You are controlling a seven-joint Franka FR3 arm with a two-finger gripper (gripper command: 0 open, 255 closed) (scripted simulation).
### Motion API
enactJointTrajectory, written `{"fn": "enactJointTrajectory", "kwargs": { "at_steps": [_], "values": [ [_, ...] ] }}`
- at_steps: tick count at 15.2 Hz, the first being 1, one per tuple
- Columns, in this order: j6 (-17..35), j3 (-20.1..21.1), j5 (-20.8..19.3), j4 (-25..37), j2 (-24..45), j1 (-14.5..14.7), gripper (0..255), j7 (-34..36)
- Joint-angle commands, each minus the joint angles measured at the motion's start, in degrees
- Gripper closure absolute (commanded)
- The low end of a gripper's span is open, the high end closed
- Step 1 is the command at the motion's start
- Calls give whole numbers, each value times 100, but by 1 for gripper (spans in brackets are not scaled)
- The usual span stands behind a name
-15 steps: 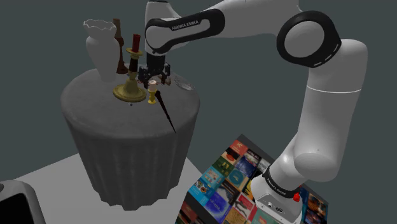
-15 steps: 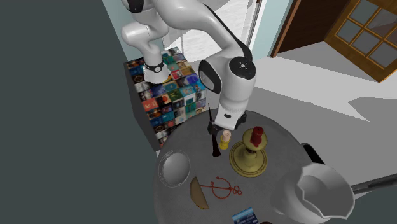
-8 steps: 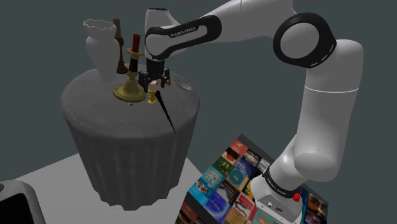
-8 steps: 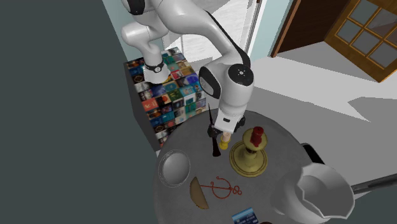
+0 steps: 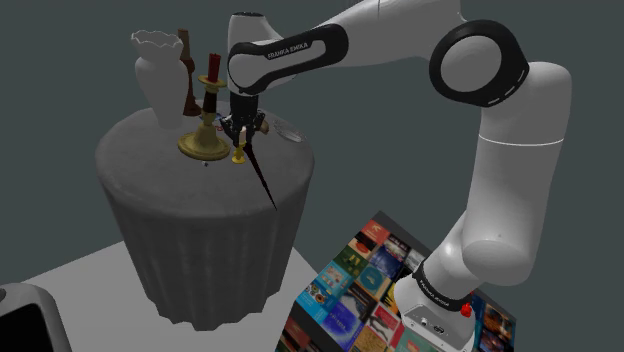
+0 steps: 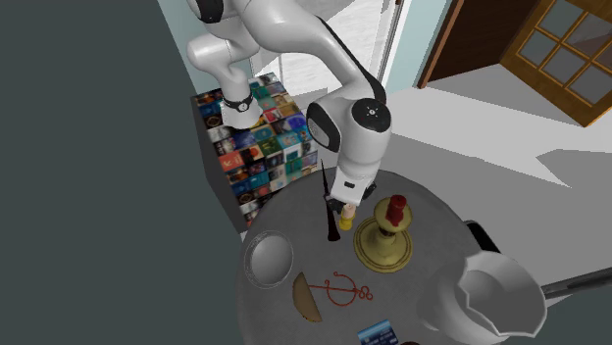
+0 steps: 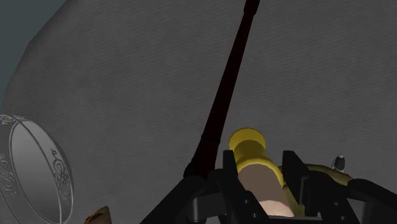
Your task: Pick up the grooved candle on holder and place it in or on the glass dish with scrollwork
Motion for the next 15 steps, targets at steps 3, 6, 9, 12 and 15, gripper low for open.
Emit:
{"fn": "enactJointTrajectory", "kwargs": {
  "at_steps": [3, 6, 9, 12, 15],
  "values": [
    [-3, -2, -1, 0, 1, -2, 255, -1],
    [-4, -2, -1, 2, 2, -2, 255, 0],
    [-127, 3, 10, 63, -61, -4, 255, -8],
    [-322, 10, 25, 176, -144, -6, 255, -19],
    [-521, 16, 39, 300, -218, -8, 255, -30]
  ]
}}
